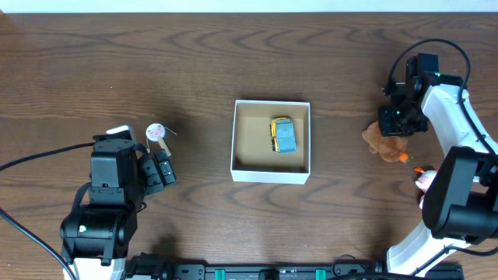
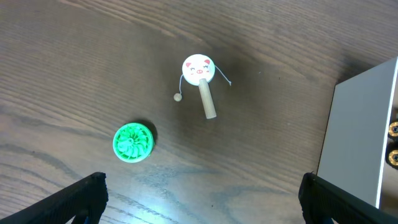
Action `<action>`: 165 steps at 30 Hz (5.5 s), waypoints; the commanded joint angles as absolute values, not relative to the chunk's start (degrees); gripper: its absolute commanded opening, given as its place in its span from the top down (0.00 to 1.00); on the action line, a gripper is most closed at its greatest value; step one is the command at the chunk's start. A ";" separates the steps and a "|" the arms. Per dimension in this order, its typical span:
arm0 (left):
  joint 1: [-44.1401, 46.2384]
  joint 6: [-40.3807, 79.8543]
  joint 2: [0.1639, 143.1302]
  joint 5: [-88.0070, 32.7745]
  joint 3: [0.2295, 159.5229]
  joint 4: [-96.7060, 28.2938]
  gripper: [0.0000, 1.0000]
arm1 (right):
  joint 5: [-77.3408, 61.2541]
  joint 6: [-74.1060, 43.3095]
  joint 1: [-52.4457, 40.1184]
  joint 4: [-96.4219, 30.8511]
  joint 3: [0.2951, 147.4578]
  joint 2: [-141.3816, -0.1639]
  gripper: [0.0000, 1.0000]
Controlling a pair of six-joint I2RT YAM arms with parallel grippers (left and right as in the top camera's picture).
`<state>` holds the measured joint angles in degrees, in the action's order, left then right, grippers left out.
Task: Pack container
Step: 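Move the right gripper back to the brown plush bear and grasp it, then carry the bear with the right gripper into the box and release, then move the right gripper to the pink-white toy figure and grasp it, then lower the figure with the right gripper into the box and release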
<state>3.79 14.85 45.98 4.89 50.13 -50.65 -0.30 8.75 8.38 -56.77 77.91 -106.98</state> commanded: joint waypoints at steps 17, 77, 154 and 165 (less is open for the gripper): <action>3.55 15.16 45.98 4.97 51.13 -50.76 0.02 | -10.70 11.40 -23.57 -50.54 83.77 -85.36 0.99; 3.55 15.16 45.98 4.97 51.13 -51.00 0.02 | 11.77 -30.04 -5.91 -60.77 91.81 -83.20 0.01; 3.55 15.18 45.98 4.97 51.13 -51.03 0.02 | -8.82 9.98 -26.79 -37.52 64.27 -80.47 0.99; 3.55 15.18 45.98 4.97 51.13 -51.03 0.02 | -8.84 9.93 -31.24 -39.44 64.18 -88.38 0.98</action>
